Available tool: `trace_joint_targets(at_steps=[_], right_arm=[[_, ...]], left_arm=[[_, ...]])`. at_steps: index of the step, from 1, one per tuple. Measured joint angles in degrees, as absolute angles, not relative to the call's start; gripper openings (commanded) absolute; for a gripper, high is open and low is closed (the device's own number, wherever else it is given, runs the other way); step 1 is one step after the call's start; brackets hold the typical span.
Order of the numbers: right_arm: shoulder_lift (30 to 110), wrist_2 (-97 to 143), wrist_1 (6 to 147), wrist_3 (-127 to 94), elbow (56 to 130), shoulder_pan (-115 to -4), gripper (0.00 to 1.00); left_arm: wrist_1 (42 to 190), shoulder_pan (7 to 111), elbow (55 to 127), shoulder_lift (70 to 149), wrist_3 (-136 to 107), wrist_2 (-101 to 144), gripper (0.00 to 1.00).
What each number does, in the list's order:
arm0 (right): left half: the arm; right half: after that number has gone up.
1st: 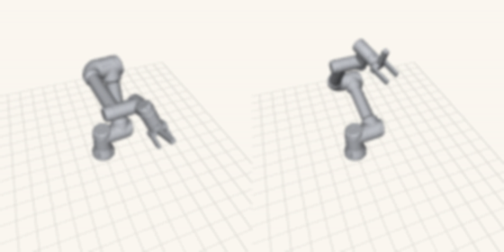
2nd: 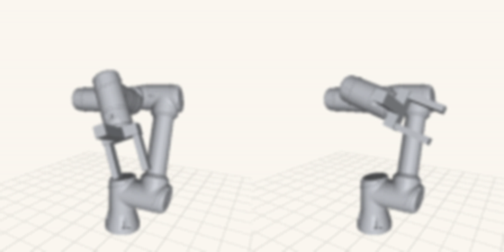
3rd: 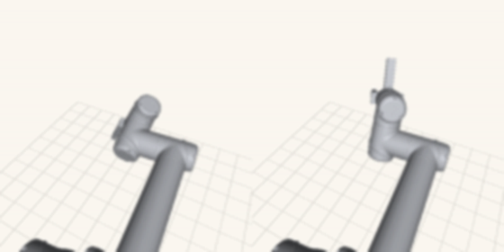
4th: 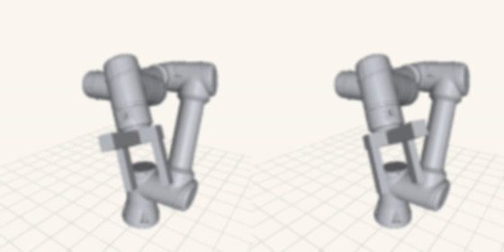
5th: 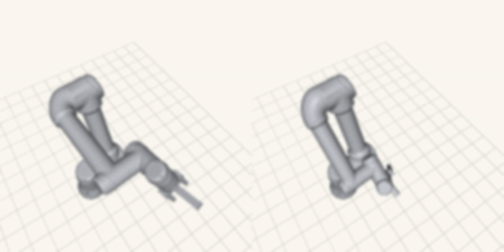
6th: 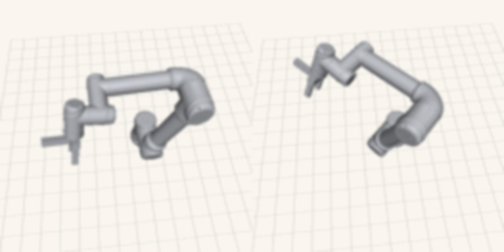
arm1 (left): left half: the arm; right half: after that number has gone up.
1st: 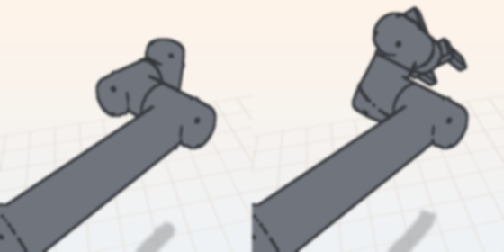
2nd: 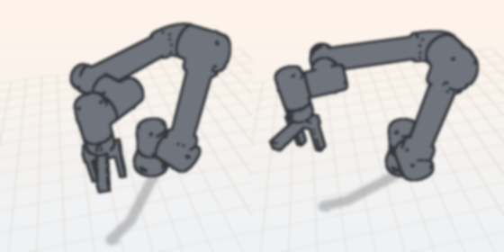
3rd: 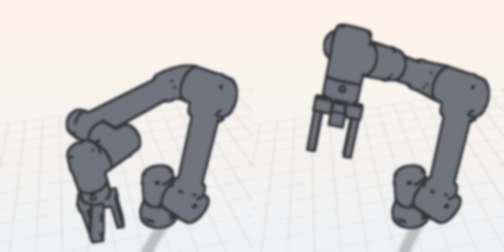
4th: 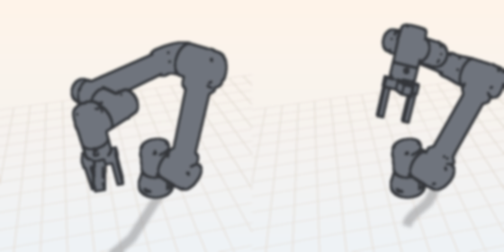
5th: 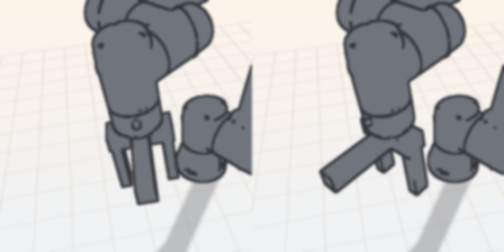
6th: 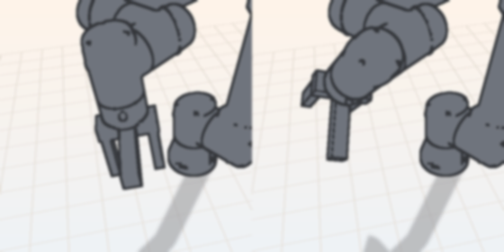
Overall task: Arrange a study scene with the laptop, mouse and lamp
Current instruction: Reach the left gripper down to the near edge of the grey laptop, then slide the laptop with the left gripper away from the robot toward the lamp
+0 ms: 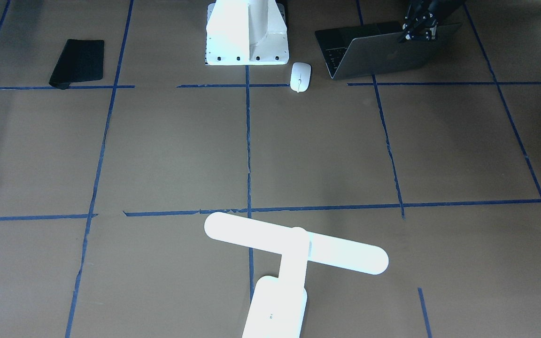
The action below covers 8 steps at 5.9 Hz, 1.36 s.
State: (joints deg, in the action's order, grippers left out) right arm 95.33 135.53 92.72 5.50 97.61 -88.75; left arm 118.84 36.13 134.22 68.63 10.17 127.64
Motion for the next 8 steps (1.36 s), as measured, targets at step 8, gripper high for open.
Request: trace_joint_targets(at_steps=[8], right_arm=[[95.3,135.5,92.6,5.5,97.6,-88.7,1.0]], left_arm=[[92.0,53.8,119.8,106.2,36.5,131.1,0.0]])
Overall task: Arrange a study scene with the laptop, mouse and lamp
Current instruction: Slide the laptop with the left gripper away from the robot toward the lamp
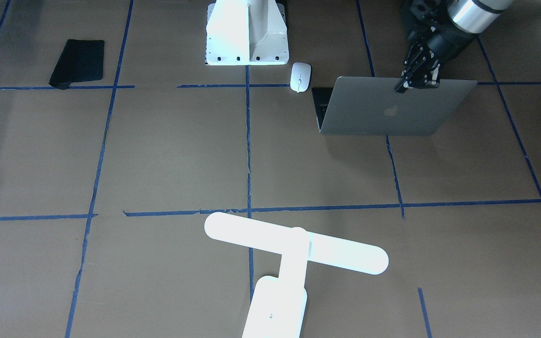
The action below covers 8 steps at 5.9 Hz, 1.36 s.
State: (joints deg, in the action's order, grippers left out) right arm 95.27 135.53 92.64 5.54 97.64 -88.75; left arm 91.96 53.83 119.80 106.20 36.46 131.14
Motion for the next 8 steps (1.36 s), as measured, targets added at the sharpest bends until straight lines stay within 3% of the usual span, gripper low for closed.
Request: trace_joint_targets(at_steps=[3,6,7,8], right_arm=[[95.3,135.6,92.6,5.5,97.8,-88.7,1.0],[95.3,135.6,92.6,5.4,97.8,-88.7,1.0],[95.3,135.6,92.6,5.3,97.8,-88.7,1.0],[95.3,135.6,92.6,5.3,97.8,-88.7,1.0]], left_arm=[[92.0,54.7,102.7,125.3,35.7,129.2,0.0],[93.9,54.5,85.3,139.0,35.8,127.5,0.02],[96.5,54.5,80.7,141.4,35.7,127.1,0.07],[99.5,54.5,77.5,142.2,35.1,126.4,0.19]])
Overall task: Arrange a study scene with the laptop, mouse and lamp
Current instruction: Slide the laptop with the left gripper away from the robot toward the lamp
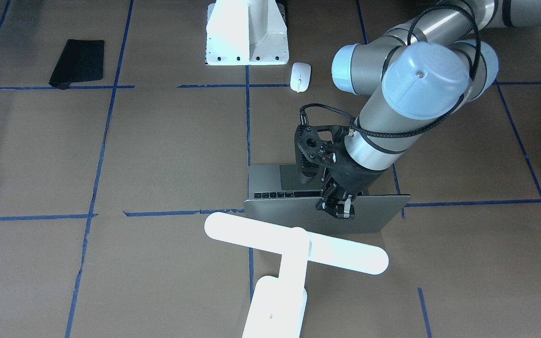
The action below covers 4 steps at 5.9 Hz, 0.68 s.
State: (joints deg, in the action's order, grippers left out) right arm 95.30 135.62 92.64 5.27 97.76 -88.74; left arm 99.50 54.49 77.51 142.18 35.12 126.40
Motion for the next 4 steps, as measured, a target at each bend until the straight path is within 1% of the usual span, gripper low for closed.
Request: trace_joint_targets(at_steps=[2,3,4], right_arm=[[95.4,135.6,92.7,5.2,97.7,-88.8,1.0],[95.4,135.6,92.7,5.2,97.7,-88.8,1.0],[95.4,135.6,92.7,5.2,97.7,-88.8,1.0]], left_arm=[[101.8,54.5,75.7,142.4,32.0,125.9,0.31],[102.0,54.5,75.9,142.4,30.1,125.9,0.4],[101.9,54.5,76.9,142.3,29.5,125.9,0.53]])
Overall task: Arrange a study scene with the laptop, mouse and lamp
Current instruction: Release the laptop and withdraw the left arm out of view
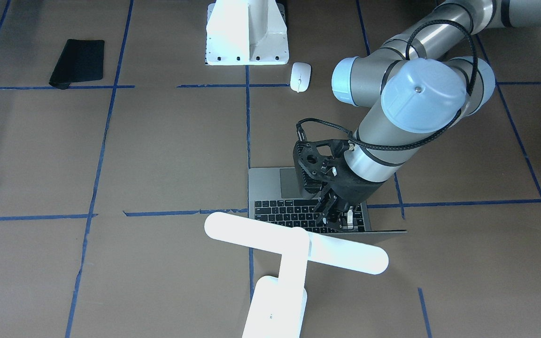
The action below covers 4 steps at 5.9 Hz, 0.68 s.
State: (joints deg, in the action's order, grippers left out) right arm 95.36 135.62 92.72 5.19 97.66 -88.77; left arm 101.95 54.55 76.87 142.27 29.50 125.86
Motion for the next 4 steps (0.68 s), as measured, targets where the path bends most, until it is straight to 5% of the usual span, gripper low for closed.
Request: trace_joint_targets(at_steps=[3,4], right_arm=[[95.4,135.6,92.7,5.2,97.6,-88.7,1.0],[95.4,135.6,92.7,5.2,97.6,-88.7,1.0]], left_arm=[[97.1,56.7,93.6,130.0,29.2,126.2,1.0],[91.9,58.1,99.3,125.8,29.2,126.2,1.0]])
